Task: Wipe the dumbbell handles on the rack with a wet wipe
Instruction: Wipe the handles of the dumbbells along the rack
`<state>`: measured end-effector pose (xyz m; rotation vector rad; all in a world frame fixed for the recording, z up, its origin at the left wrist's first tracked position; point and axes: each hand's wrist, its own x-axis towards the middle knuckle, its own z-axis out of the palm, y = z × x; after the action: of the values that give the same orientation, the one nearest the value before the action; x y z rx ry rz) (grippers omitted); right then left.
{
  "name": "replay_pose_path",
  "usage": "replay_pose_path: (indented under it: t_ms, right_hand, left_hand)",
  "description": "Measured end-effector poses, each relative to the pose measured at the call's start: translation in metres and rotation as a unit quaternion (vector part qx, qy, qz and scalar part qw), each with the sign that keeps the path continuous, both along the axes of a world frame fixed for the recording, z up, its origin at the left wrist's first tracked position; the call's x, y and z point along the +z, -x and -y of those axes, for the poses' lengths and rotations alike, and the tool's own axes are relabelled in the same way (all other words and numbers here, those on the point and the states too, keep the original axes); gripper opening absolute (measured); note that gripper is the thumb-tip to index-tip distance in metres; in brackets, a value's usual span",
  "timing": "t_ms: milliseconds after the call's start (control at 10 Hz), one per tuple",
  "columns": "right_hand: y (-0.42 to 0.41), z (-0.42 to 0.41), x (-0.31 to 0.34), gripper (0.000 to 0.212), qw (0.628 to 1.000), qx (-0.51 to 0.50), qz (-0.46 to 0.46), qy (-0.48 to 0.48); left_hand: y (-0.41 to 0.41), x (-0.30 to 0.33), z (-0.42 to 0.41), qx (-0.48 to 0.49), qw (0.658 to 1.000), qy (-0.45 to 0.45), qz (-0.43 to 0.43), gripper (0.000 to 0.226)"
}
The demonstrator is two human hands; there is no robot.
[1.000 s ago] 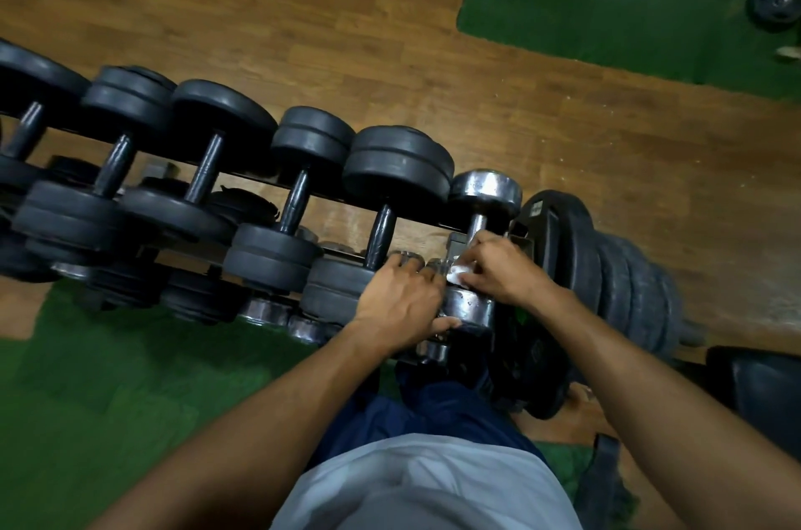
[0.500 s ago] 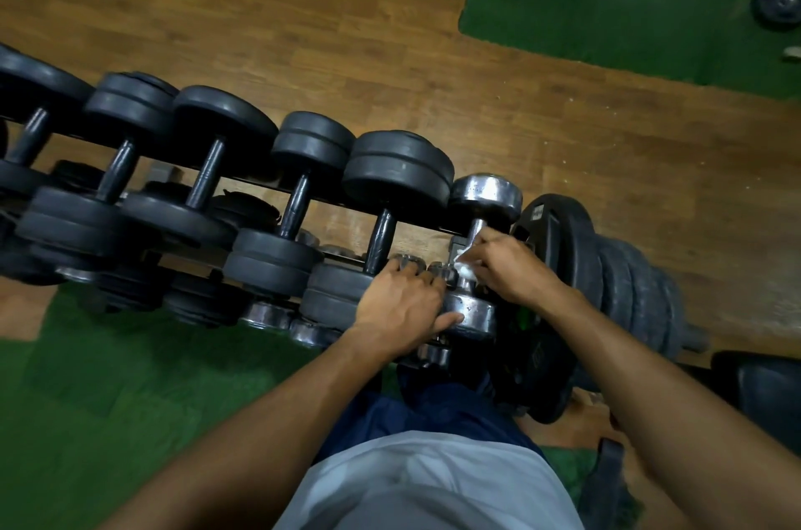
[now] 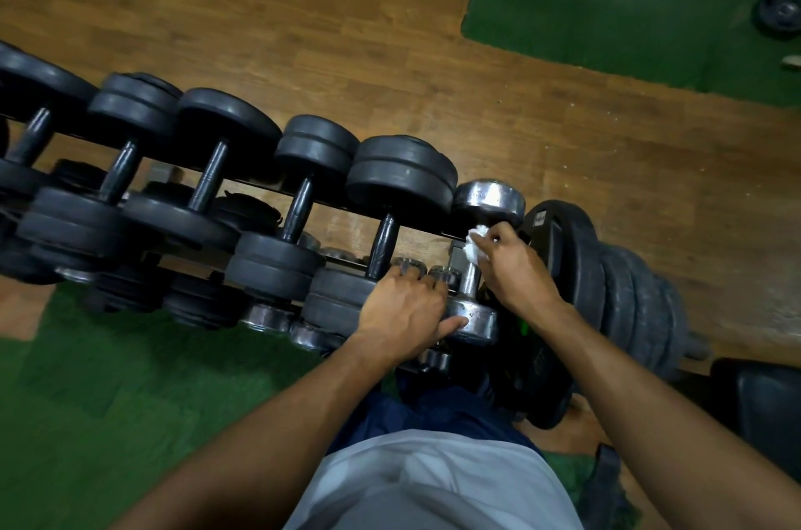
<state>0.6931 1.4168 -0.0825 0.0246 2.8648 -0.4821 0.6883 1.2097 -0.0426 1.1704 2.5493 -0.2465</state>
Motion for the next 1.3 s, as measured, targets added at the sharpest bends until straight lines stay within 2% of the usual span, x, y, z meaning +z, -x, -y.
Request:
replay_pose_path:
  t_ms: [100,300,500,700,800,900,1100,1200,1300]
  right_hand:
    - [0.010,0.001,-0.002,0.036,0.997,-0.069,-0.023,0.009]
    - [0.015,0.014,0.002,0.012,0.987,-0.159,-0.020,0.021]
    - [0.010,0.009,-0.004,0.032,0.966,-0.230,0.117,0.033]
    - [0.028,-0.001,-0.002,0.025,0.936,-0.312,0.102,0.130]
    - [0.029,-0.002,-0.003,0.030,0.933,-0.310,0.122,0.137]
    - [0.018,0.000,-0.003,0.044,0.938,-0.286,0.149,0.128]
    - [-0.005,0.012,-0.007,0.035,0.928,-0.249,0.259,0.100]
    - [-0.002,0.009,-0.006,0.032,0.910,-0.276,0.279,0.135]
    - [0.002,0.008,-0.004,0.018,0.835,-0.367,0.275,0.304]
  left_hand:
    - [0.000,0.000,-0.001,0.001,1.000,0.000,0.004,0.070]
    - [0.000,0.001,0.000,0.004,1.000,-0.006,0.004,0.070]
    - [0.001,0.004,0.000,0.001,1.000,-0.011,0.005,0.069]
    - [0.001,0.003,-0.002,0.006,1.000,-0.009,0.016,0.068]
    - [0.001,0.001,-0.001,0.007,1.000,-0.005,0.018,0.067]
    - [0.001,-0.001,-0.001,0.005,1.000,-0.009,0.015,0.068]
    - [0.000,-0.004,0.000,0.004,1.000,-0.012,0.007,0.069]
    - [0.000,-0.006,0.000,0.005,1.000,-0.014,0.008,0.070]
    - [0.001,-0.008,0.000,0.008,1.000,-0.016,0.012,0.071]
